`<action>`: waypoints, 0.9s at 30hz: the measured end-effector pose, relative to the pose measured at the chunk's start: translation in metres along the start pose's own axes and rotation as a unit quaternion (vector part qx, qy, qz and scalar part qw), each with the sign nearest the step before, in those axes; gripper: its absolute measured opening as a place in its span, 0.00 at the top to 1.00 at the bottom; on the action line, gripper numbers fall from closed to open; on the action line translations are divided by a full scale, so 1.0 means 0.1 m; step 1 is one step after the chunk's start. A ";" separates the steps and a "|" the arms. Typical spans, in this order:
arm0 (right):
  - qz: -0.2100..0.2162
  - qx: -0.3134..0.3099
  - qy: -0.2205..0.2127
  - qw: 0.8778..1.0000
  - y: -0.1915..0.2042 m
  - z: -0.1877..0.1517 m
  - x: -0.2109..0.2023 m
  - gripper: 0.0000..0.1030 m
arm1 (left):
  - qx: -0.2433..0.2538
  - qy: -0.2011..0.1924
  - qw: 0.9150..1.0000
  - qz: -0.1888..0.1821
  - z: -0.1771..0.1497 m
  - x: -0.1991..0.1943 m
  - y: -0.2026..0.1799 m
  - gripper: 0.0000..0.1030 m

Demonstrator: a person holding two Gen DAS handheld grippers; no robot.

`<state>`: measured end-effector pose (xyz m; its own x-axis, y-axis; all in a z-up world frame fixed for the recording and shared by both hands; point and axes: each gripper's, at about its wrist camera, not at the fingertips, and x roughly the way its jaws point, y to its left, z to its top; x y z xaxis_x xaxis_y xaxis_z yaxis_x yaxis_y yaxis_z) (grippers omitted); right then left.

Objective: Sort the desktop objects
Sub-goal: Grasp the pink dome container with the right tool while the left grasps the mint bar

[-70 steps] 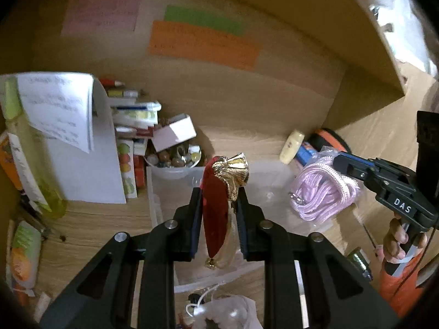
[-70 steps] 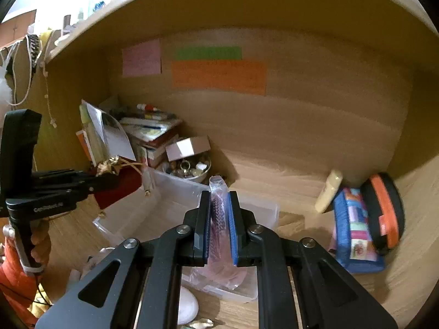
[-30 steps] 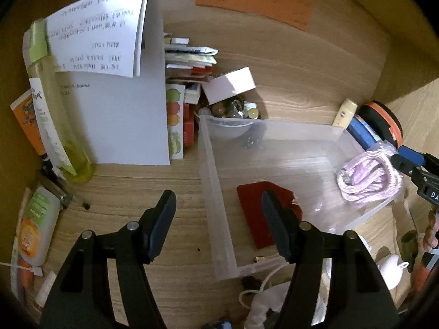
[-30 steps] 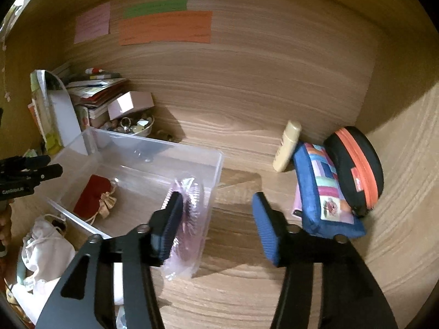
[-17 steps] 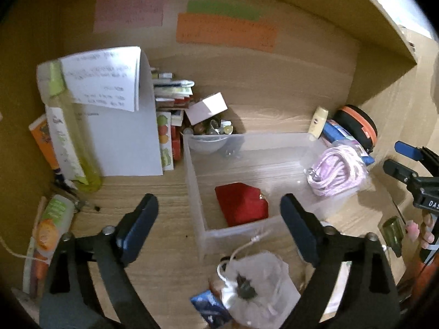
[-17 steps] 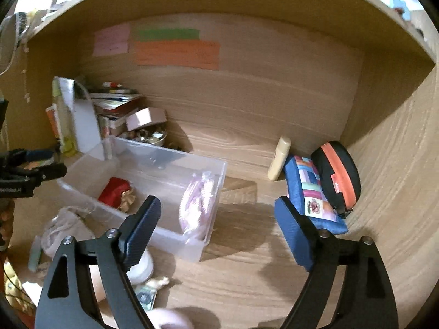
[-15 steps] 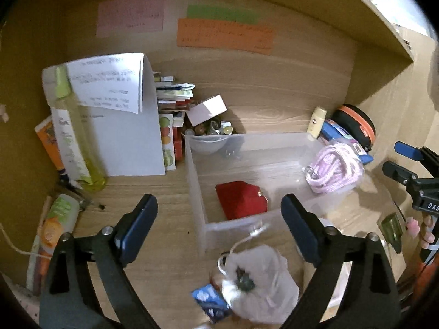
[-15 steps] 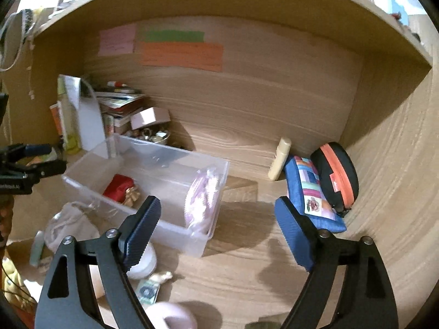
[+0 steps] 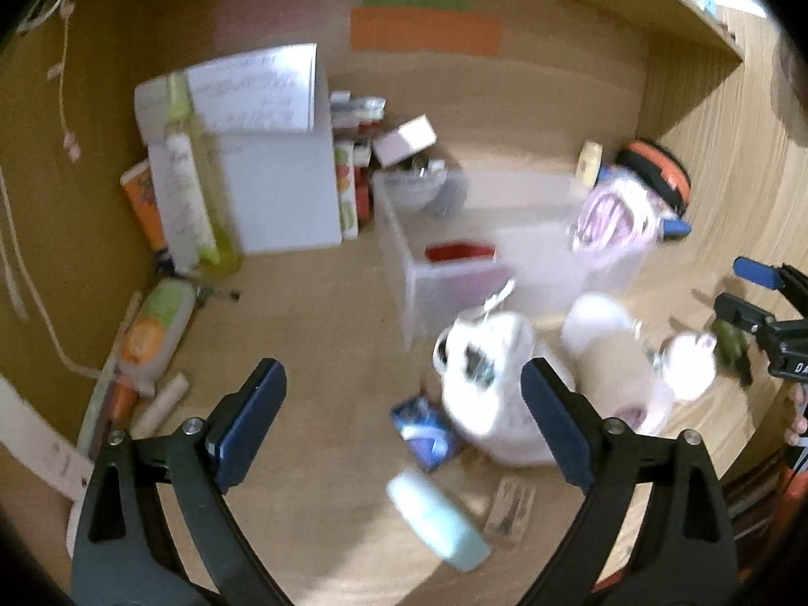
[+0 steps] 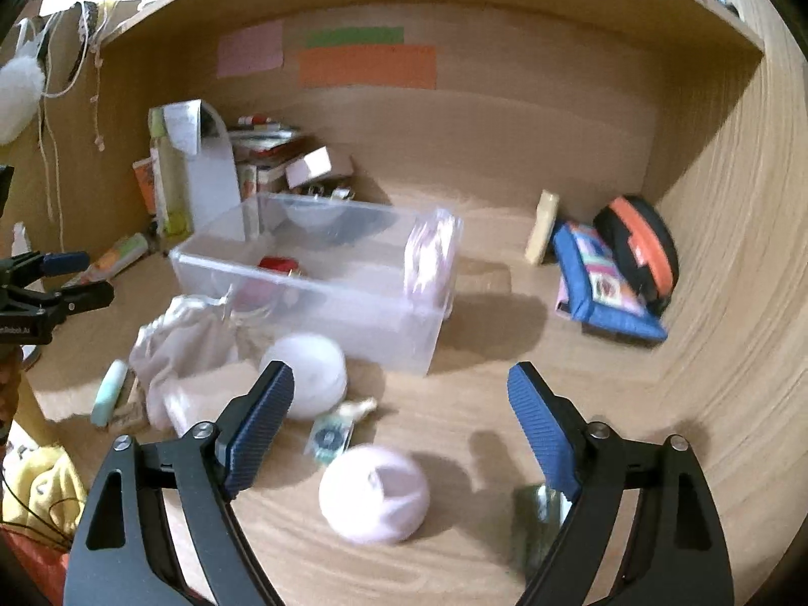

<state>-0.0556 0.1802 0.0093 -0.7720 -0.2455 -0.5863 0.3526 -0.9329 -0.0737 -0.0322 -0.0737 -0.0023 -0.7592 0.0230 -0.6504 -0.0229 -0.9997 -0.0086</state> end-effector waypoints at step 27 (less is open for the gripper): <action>0.015 0.054 0.076 0.995 0.05 -0.66 0.37 0.14 | -0.043 0.068 0.997 -0.009 -0.66 0.23 0.08 0.41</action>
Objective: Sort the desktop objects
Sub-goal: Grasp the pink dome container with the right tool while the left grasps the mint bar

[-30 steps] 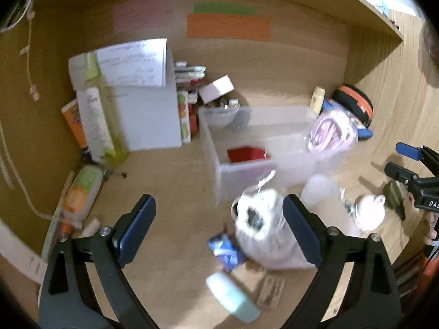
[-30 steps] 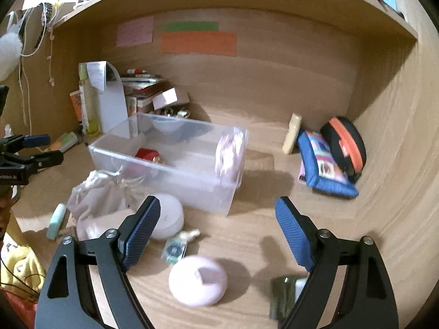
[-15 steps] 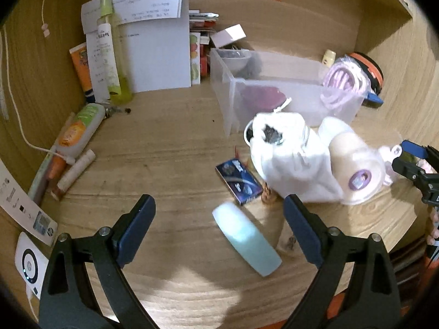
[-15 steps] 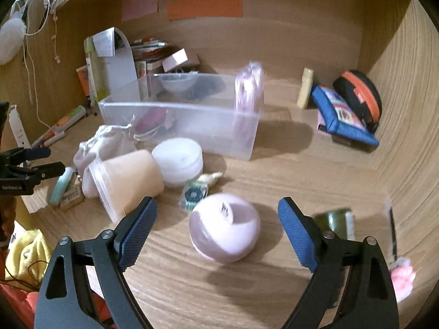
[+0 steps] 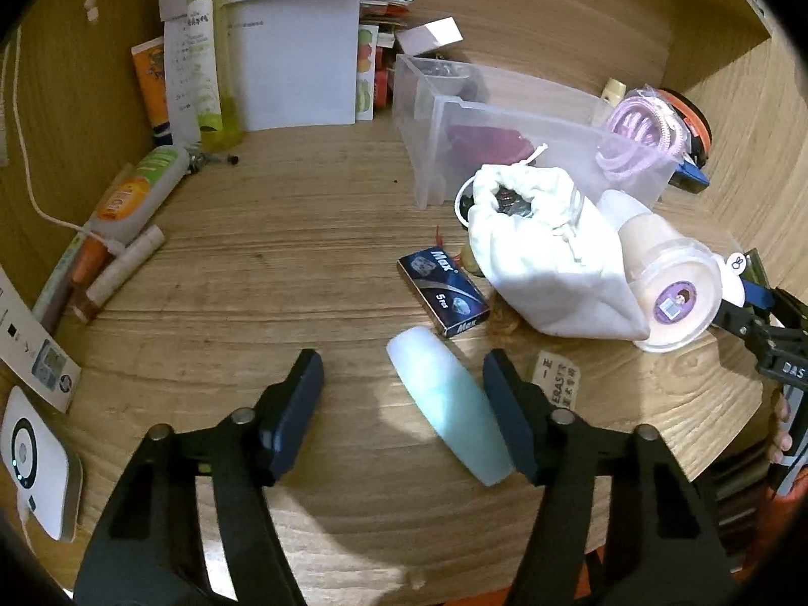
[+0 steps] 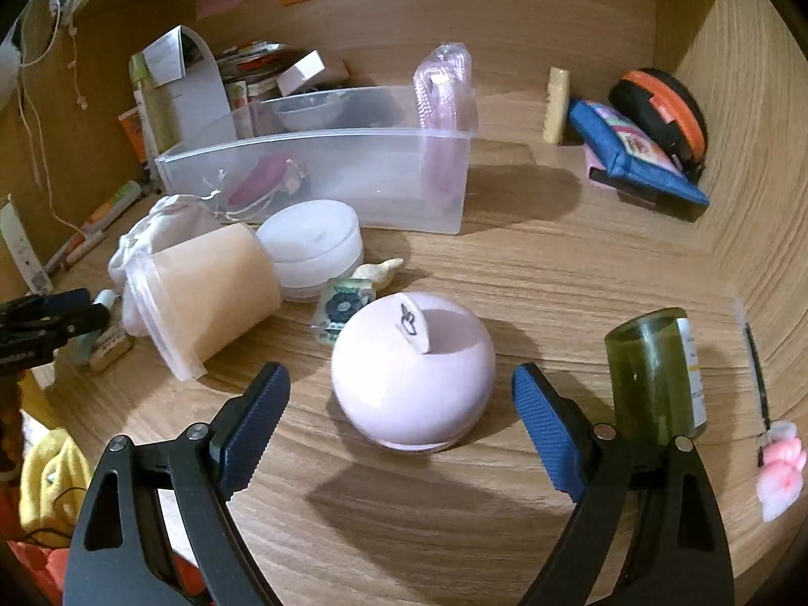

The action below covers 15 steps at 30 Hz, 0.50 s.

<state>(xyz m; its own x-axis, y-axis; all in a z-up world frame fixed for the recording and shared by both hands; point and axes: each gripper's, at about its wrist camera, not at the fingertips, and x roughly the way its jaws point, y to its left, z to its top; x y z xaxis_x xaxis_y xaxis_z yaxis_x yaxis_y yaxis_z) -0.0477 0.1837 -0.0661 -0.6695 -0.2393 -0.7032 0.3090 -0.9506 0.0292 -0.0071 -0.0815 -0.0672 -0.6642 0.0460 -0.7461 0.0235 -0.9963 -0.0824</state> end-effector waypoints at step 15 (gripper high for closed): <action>-0.019 -0.016 -0.013 1.000 0.04 0.02 0.09 0.32 | -0.003 -0.027 0.998 0.048 -0.02 0.02 0.07 0.76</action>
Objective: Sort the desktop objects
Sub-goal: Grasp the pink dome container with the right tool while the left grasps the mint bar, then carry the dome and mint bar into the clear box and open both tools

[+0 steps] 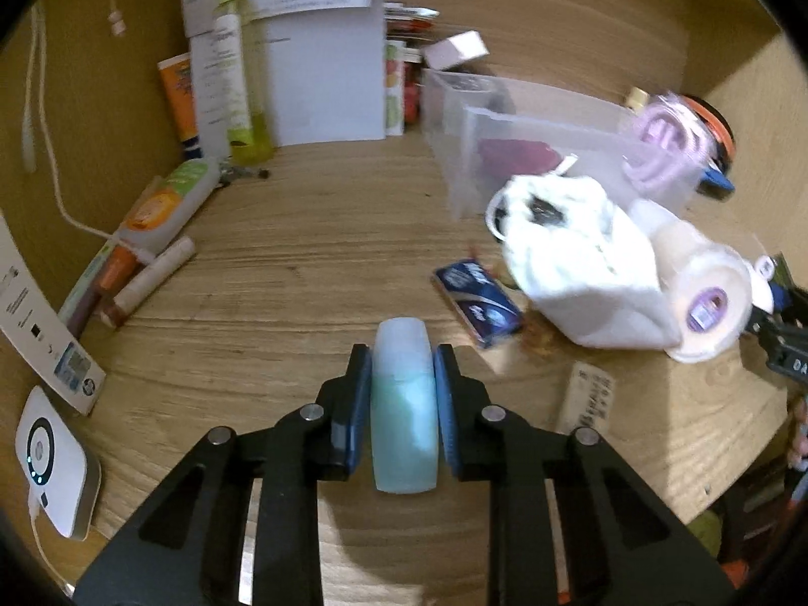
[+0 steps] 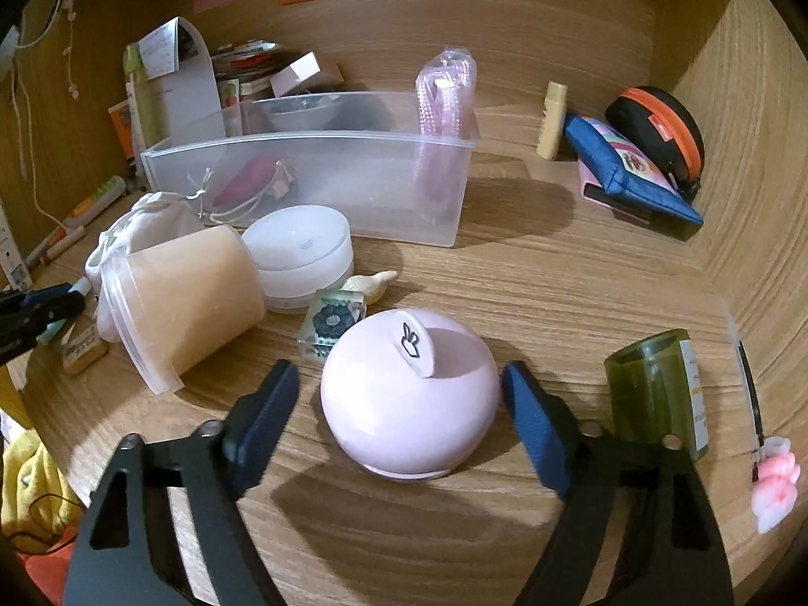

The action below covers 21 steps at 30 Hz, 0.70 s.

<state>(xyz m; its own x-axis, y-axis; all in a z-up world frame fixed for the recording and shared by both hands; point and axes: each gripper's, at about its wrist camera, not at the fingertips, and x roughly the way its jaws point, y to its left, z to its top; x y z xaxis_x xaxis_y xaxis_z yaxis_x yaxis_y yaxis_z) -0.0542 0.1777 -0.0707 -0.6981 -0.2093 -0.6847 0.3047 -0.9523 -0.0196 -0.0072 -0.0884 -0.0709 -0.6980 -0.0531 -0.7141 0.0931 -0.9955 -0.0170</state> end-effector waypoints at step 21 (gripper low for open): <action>0.021 0.008 -0.031 0.999 -0.08 0.13 -0.24 0.42 | -0.032 -0.047 0.998 -0.021 0.33 -0.24 0.06 0.76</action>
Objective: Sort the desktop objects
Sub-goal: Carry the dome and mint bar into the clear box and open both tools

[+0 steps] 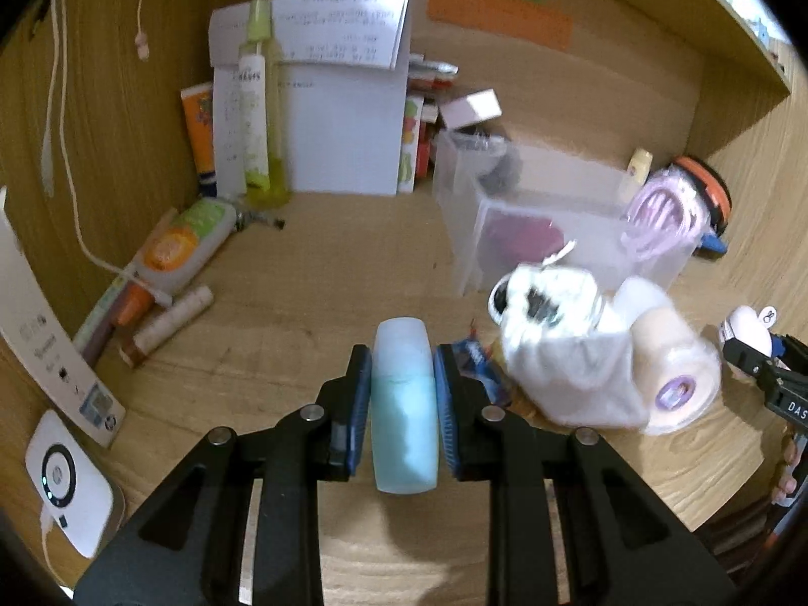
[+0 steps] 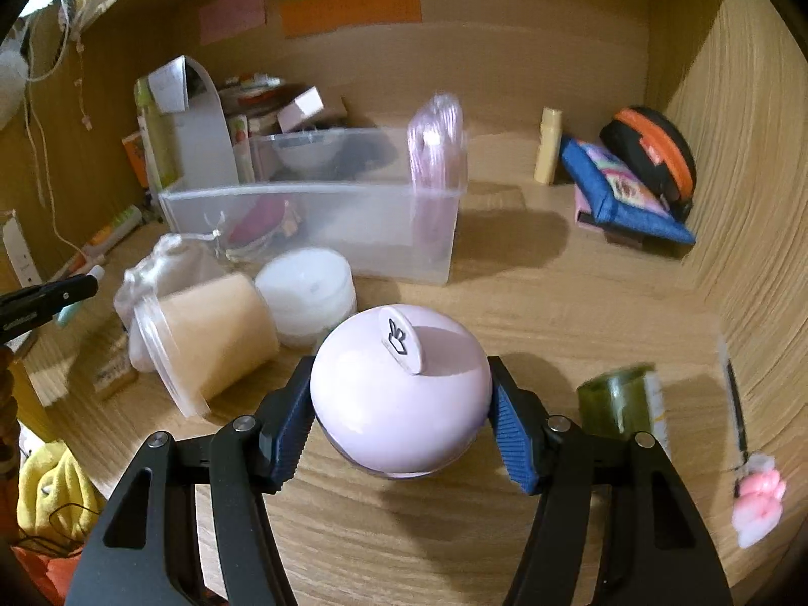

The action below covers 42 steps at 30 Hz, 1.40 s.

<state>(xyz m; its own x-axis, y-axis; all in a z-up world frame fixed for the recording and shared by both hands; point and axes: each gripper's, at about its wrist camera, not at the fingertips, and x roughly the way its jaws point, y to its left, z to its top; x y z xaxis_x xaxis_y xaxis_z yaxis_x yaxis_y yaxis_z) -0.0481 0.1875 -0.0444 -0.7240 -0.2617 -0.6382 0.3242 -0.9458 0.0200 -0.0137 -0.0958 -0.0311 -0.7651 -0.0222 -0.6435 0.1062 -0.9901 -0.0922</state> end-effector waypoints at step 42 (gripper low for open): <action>0.039 -0.078 0.006 0.996 0.34 1.38 0.74 0.42 | 0.069 0.072 0.987 -0.127 1.29 0.87 -0.75 0.76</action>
<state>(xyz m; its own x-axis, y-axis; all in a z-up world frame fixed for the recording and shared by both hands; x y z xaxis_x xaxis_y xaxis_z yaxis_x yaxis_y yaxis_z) -0.1745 0.1093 0.0153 -0.6855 -0.3303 -0.6489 0.4712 -0.8807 -0.0495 -0.1696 -0.0414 0.0176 -0.6563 0.2401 -0.7153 -0.1734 -0.9706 -0.1668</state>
